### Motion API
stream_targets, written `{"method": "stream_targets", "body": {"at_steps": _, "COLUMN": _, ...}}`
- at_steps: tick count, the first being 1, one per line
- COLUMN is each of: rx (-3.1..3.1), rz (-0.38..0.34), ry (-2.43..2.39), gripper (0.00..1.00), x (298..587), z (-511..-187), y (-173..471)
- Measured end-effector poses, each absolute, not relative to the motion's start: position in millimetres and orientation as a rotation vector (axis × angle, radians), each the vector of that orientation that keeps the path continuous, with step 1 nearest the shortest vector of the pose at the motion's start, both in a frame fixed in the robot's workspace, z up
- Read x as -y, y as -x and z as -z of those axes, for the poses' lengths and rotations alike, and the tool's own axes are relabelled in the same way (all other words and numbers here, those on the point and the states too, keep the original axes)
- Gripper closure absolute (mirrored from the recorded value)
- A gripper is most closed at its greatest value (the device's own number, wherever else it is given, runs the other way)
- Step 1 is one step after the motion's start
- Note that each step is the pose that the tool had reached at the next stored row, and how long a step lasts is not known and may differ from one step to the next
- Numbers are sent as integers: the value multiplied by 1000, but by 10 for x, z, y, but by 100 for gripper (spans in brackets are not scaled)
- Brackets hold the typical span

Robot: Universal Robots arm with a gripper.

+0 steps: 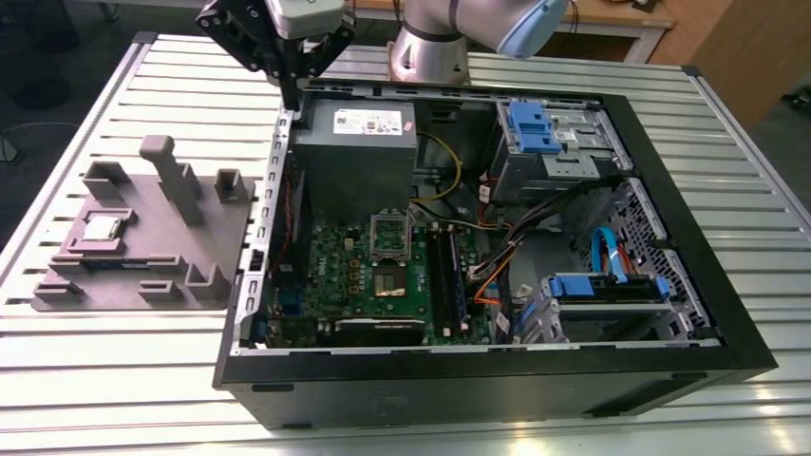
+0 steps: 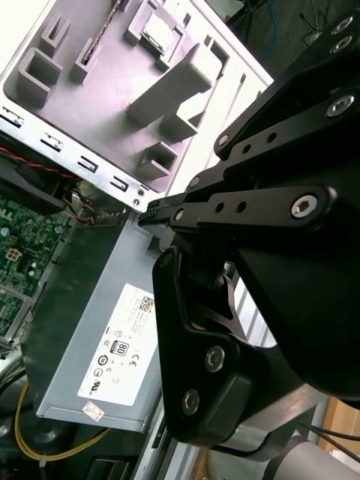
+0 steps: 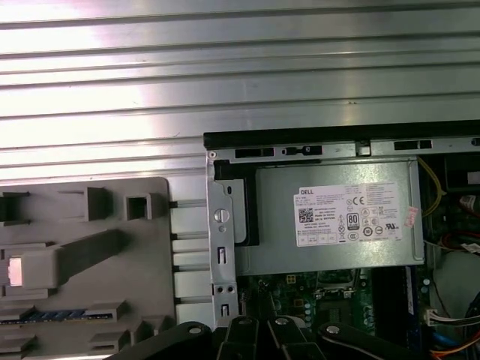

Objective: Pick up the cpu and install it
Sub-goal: 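Reach for the cpu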

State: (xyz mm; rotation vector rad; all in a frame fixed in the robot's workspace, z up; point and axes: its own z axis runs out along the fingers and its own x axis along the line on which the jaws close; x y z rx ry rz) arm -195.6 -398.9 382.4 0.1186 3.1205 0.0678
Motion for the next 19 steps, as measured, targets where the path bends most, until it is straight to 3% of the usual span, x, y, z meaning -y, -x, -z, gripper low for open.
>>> {"method": "stream_targets", "body": {"at_steps": 19, "rx": -3120, "rz": -68, "ry": -119, "gripper": 90, "x": 3989, "z": -3822, "y": 2028}}
